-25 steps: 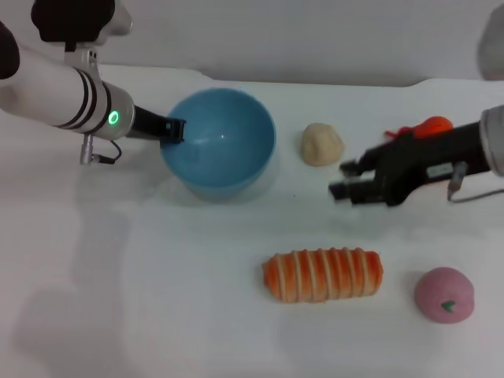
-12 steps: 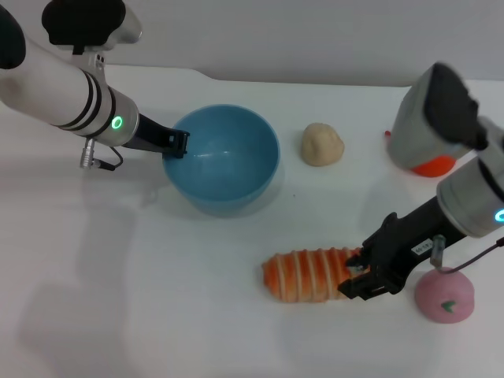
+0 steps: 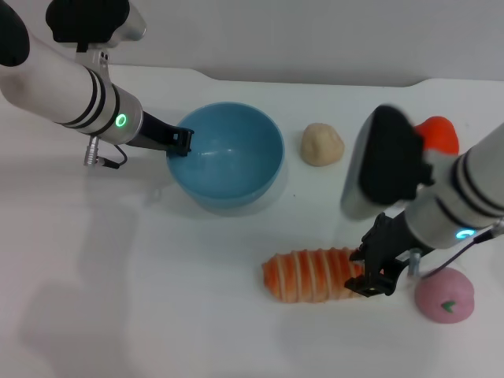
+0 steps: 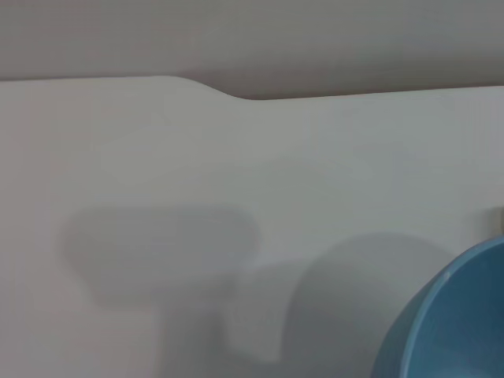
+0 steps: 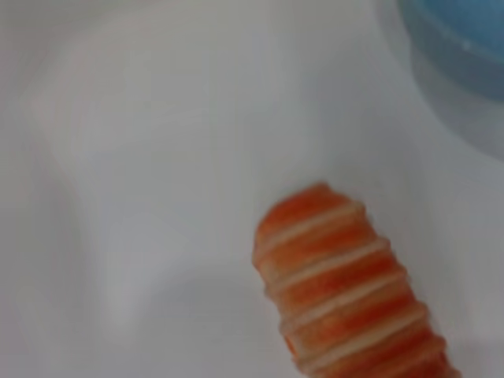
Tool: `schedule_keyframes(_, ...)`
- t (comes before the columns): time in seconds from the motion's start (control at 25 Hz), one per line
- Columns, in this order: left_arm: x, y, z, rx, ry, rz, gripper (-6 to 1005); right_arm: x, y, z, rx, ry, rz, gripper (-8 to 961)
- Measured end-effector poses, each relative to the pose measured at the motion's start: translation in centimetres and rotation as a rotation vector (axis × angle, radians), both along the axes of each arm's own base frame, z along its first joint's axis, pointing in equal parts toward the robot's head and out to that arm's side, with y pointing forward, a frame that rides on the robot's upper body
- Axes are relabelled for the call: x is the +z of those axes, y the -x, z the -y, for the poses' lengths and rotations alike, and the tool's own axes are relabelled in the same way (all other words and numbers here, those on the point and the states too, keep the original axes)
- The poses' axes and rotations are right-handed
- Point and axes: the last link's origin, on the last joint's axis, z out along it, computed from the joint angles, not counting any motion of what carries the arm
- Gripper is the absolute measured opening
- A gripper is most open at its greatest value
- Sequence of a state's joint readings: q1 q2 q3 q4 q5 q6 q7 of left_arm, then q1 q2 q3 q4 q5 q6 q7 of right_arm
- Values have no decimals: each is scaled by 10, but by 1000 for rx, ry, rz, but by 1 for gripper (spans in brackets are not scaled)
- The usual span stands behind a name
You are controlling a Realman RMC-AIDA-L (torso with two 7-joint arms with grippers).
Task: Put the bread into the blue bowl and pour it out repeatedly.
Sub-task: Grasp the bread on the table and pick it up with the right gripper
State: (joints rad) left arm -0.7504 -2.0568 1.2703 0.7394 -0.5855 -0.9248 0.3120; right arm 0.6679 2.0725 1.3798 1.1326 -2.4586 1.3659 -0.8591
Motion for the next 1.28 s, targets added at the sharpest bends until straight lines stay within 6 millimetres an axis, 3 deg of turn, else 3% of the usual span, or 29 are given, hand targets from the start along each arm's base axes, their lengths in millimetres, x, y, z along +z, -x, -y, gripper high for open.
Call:
schedule_keyframes(0.16,0,0,0,6,-6,3,-1,-14,2,2,87,-27,55,412)
schedule_keyframes(0.4,0,0,-1,6,-11,6,0,-18,5,-3,130,-55,50,411)
schedule_keyframes(1.28,5,-4,-8,-15,-46,2,-1,-33,-8,-4,19,-61,-4,402)
